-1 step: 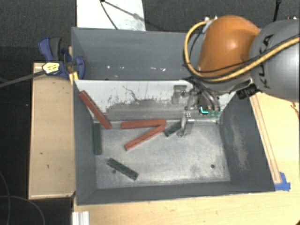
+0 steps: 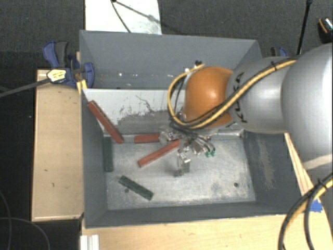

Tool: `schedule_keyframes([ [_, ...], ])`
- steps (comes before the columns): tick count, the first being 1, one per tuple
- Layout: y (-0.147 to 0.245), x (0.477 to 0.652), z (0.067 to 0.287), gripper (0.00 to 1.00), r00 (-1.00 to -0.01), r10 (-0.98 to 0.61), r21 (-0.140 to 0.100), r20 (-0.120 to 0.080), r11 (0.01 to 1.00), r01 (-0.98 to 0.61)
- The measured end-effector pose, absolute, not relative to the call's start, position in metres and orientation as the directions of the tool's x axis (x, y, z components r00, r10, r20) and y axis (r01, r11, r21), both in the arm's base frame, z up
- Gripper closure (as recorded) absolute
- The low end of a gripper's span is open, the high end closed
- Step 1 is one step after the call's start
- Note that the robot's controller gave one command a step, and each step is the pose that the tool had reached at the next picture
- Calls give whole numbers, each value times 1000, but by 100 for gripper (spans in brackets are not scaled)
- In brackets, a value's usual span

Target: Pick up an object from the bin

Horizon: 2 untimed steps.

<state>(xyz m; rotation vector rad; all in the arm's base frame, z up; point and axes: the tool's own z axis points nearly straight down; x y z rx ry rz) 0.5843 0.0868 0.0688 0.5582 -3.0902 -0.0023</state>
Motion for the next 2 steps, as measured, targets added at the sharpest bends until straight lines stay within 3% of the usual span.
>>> schedule_keyframes([
  [1,86,586,72,100,-938,-346,1,-3,938,-346],
  [2,81,576,173,100,-931,-365,-2,-11,931,-365],
])
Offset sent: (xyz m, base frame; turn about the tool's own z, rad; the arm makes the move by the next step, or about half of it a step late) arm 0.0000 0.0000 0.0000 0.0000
